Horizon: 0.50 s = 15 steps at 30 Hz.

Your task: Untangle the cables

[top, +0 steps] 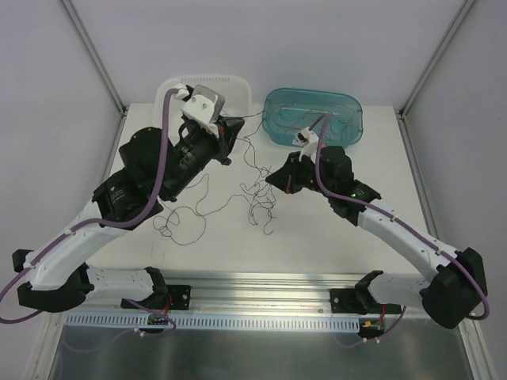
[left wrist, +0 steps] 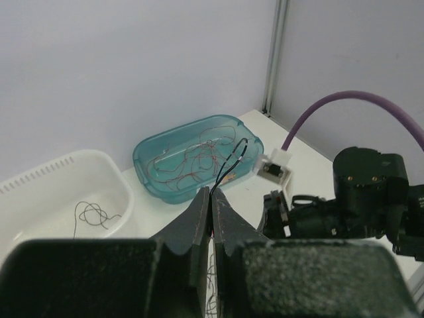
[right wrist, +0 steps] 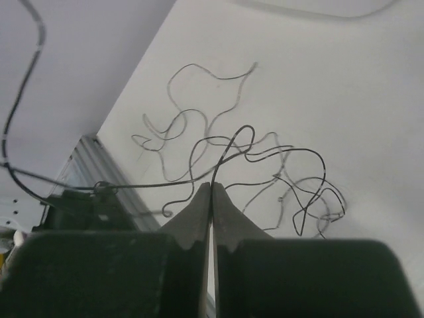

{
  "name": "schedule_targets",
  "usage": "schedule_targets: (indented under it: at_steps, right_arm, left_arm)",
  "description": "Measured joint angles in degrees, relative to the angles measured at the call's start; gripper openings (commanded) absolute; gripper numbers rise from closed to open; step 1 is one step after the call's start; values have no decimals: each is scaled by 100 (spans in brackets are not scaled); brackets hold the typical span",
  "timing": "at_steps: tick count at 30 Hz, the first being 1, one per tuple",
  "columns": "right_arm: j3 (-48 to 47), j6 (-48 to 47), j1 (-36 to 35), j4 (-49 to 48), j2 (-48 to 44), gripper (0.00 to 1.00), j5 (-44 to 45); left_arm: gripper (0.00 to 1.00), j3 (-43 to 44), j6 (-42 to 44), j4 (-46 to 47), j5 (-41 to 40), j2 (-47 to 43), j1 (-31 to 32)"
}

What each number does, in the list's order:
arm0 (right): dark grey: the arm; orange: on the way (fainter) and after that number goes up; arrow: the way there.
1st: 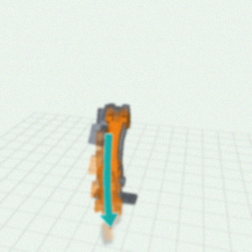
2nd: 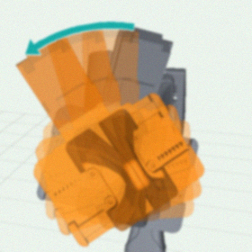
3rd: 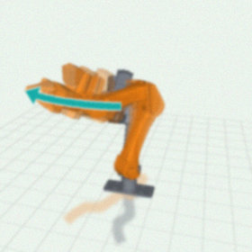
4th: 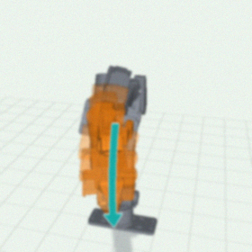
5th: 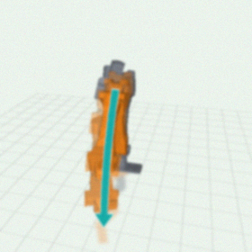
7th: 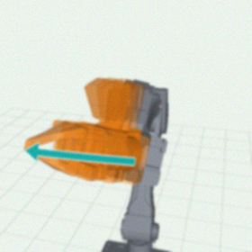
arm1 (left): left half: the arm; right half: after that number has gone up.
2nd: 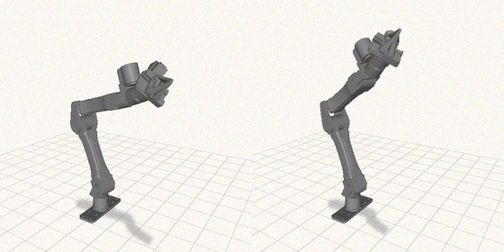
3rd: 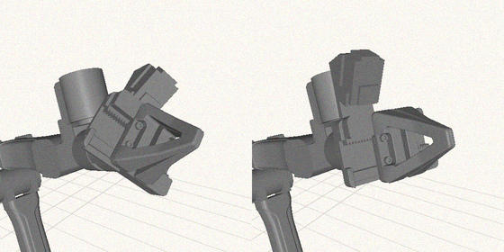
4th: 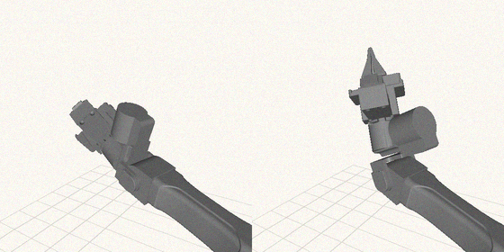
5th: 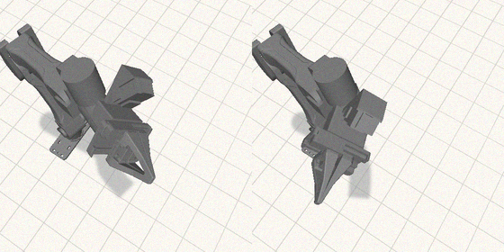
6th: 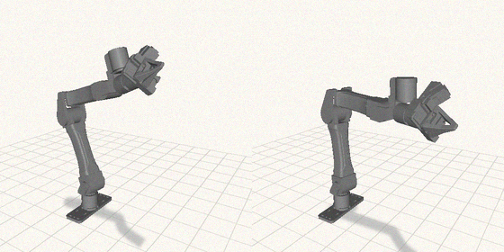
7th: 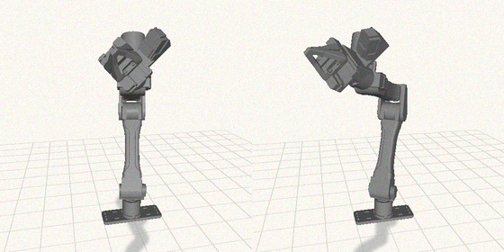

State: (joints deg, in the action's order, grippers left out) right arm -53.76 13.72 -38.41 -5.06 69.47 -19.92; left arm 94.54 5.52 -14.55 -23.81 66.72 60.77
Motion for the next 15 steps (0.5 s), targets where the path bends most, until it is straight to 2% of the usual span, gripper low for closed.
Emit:
schedule_targets:
  at_steps: [10, 15]
  right_arm:
    - [326, 22, 1766, 940, -363, 1, 601]
    - [468, 59, 1917, 1423, -299, 1, 682]
  left_arm:
    - [0, -809, 2, -219, -713, -1486, 0]
    - [0, -686, 227, -221, -1158, -1714, -2]
